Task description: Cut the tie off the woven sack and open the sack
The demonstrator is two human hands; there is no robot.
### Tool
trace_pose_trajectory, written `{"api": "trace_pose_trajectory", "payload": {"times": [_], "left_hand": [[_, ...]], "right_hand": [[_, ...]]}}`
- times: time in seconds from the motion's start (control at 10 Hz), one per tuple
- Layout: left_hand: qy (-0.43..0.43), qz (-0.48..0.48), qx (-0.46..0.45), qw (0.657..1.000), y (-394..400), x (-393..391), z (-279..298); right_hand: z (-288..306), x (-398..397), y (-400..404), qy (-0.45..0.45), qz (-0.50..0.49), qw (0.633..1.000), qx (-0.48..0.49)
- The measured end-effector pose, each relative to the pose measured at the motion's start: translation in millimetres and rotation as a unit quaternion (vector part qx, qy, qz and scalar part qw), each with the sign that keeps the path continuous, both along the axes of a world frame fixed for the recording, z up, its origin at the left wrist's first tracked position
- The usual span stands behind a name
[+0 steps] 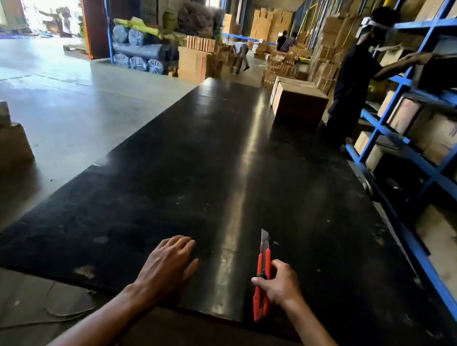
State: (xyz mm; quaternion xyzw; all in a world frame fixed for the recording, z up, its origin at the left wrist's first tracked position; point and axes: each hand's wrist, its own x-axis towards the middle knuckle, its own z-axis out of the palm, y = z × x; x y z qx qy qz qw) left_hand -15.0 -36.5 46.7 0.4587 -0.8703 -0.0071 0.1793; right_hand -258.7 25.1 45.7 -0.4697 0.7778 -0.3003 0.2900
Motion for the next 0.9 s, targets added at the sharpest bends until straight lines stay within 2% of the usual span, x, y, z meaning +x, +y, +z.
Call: {"api": "trace_pose_trajectory", "payload": {"times": [0.1, 0.3, 0.4, 0.6, 0.8, 0.9], "left_hand": [[0.000, 0.007, 0.045, 0.999, -25, -17, -23], [-0.076, 0.010, 0.151, 0.986, -60, -40, -74], [-0.133, 0.020, 0.188, 0.973, -72, -48, -90], [-0.098, 0.000, 0.169, 0.981, -77, -47, -122], [-0.100, -0.018, 0.219, 0.970, -81, -45, -108], [-0.063, -0.023, 0.111, 0.992, -68, -20, -107]], "right_hand": [[-22, -6, -35, -0.004, -0.012, 1.000, 0.013], [-62, -11, -81, -0.003, -0.021, 0.998, 0.056], [-73, -15, -88, 0.036, -0.023, 0.998, 0.054], [-83, -17, -83, 0.122, -0.005, 0.992, 0.044], [-77, -19, -79, 0.182, 0.040, 0.981, 0.056], [-67, -18, -52, 0.147, 0.016, 0.989, 0.029]]}}
